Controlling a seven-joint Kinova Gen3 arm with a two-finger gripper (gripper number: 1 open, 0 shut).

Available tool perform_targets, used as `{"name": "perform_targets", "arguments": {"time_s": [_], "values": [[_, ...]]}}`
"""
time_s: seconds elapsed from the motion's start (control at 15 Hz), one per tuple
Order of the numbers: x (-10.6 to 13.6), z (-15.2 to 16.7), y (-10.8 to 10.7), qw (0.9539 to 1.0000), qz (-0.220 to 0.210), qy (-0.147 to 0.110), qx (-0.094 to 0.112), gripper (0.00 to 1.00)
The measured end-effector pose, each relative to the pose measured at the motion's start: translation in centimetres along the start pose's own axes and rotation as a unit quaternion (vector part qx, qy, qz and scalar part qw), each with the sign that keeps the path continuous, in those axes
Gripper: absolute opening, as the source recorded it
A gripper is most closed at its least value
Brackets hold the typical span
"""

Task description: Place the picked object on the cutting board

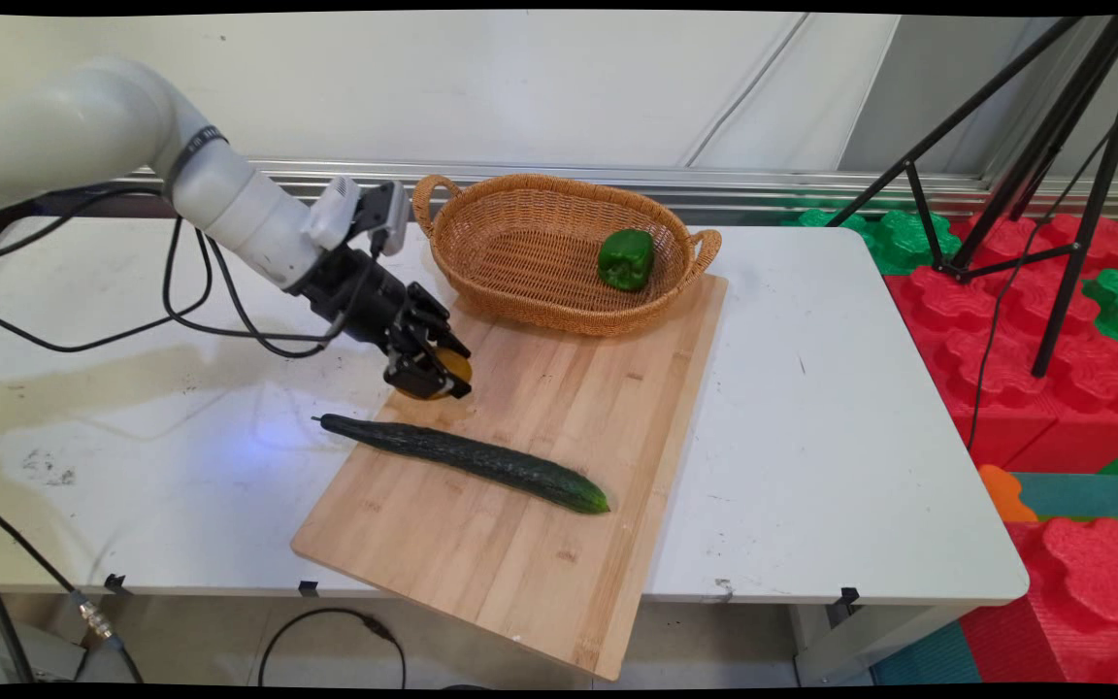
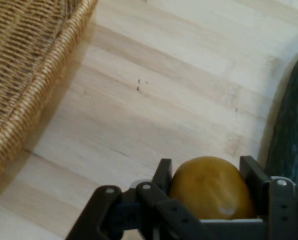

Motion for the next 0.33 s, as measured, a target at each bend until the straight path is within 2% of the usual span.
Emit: {"name": "perform_targets", "arguments": {"time_s": [0.07, 0.13, 0.33], "values": [[-0.09, 0.45, 0.00, 1.0000, -0.002, -0.001, 0.000, 0.00], [-0.13, 0.76, 0.00, 1.0000, -0.002, -0.002, 0.000, 1.00], [-0.14, 1.25, -0.03, 1.0000, -0.002, 0.000, 0.000, 1.00]]}}
